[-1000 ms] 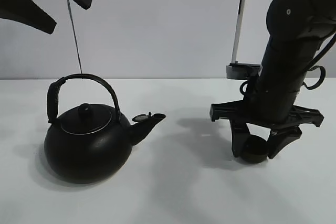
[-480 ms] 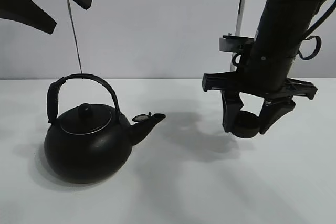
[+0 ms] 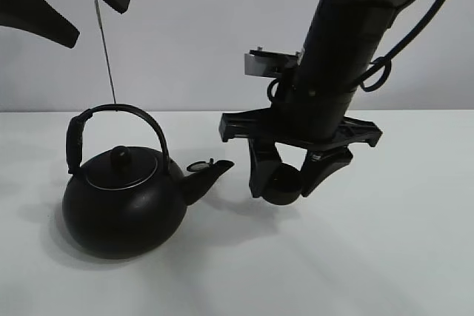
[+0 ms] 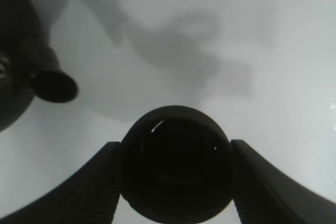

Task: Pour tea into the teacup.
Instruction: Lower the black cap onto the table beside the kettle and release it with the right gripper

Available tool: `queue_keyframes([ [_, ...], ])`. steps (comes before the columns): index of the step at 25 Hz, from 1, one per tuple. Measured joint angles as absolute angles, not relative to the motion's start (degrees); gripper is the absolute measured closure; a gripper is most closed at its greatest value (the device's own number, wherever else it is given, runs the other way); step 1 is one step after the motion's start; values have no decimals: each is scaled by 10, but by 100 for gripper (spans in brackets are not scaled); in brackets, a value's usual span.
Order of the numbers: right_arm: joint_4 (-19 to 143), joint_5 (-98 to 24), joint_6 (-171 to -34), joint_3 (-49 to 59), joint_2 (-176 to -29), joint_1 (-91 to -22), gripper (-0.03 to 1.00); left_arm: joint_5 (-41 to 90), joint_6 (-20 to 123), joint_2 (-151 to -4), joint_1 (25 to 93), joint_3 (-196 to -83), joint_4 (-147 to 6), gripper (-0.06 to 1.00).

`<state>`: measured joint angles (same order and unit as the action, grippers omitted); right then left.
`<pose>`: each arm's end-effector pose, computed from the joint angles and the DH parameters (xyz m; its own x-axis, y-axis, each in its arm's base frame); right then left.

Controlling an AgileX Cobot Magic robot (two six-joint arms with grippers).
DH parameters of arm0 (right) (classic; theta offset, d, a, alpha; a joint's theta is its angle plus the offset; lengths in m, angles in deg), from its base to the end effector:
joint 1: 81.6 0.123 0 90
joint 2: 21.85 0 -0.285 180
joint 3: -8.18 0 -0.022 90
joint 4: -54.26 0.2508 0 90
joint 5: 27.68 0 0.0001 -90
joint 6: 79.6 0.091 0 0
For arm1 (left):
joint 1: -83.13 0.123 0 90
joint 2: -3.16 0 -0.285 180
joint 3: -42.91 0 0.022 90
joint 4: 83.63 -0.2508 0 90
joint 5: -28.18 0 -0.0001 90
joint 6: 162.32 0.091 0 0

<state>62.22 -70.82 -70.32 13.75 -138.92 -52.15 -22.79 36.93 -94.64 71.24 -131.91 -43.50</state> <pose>0.3226 0.1921 0.1723 -0.9469 -0.2367 -0.2178 -0.2728 0.9497 0.1537 0.3151 -0.1129 0.3049 -0.8729 0.0498 -0.4853 0.3217 0.8067 -0.4958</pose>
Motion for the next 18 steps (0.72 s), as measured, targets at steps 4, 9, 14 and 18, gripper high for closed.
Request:
queue_keyframes([
  [4, 625, -670, -703, 138, -1390, -501, 57, -228, 369, -946, 712, -1319, -435, 41],
  [9, 627, -668, -703, 138, -1408, -499, 57, -228, 369, -946, 712, -1319, -435, 41],
  [14, 627, -677, -708, 138, -1430, -499, 57, -226, 369, -946, 712, -1319, -435, 41],
  [18, 627, -666, -709, 138, -1445, -499, 57, -226, 369, -946, 712, -1319, -435, 41],
])
